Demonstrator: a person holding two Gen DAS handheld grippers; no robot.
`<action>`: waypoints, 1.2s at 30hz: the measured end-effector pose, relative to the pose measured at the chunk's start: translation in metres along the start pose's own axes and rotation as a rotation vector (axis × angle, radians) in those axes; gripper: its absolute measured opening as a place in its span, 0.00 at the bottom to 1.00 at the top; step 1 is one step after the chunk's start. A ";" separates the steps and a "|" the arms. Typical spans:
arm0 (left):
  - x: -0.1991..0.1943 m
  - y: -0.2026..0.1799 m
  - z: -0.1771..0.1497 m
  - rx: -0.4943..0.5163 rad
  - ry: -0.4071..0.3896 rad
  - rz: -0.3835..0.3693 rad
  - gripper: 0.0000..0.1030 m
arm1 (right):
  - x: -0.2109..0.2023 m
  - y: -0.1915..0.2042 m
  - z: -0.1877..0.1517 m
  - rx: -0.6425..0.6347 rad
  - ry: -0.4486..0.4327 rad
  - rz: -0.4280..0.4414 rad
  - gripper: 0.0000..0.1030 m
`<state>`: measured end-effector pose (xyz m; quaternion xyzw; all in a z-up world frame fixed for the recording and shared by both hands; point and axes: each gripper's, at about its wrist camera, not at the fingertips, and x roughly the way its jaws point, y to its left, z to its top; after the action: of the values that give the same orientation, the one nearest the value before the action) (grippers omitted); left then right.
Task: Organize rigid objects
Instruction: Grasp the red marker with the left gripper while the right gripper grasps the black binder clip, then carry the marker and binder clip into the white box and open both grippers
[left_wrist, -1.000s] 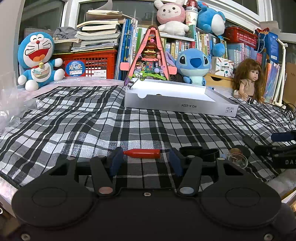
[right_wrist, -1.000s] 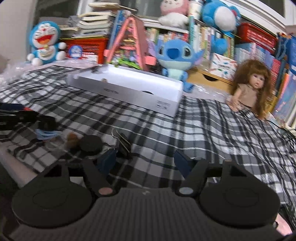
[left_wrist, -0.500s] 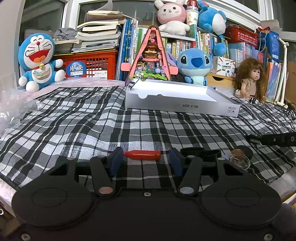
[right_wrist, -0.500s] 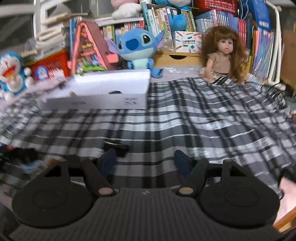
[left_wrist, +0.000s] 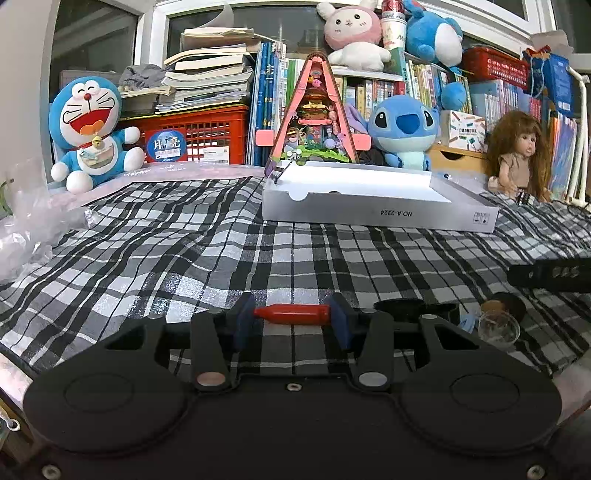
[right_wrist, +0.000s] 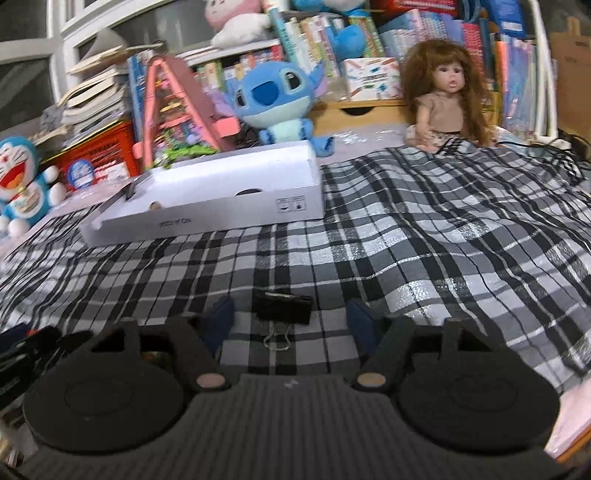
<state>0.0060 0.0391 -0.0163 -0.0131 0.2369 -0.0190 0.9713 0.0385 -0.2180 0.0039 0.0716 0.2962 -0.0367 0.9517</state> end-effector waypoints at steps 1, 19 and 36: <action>0.000 0.000 0.001 -0.004 0.000 -0.005 0.40 | 0.001 0.002 -0.002 0.001 -0.017 -0.029 0.48; 0.007 -0.002 0.039 -0.013 0.000 -0.054 0.41 | -0.001 0.004 0.019 -0.025 -0.049 0.019 0.36; 0.033 -0.014 0.076 0.001 0.026 -0.105 0.41 | 0.011 0.016 0.052 -0.051 -0.021 0.068 0.36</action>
<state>0.0695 0.0254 0.0361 -0.0248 0.2487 -0.0702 0.9657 0.0786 -0.2106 0.0415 0.0570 0.2846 0.0025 0.9570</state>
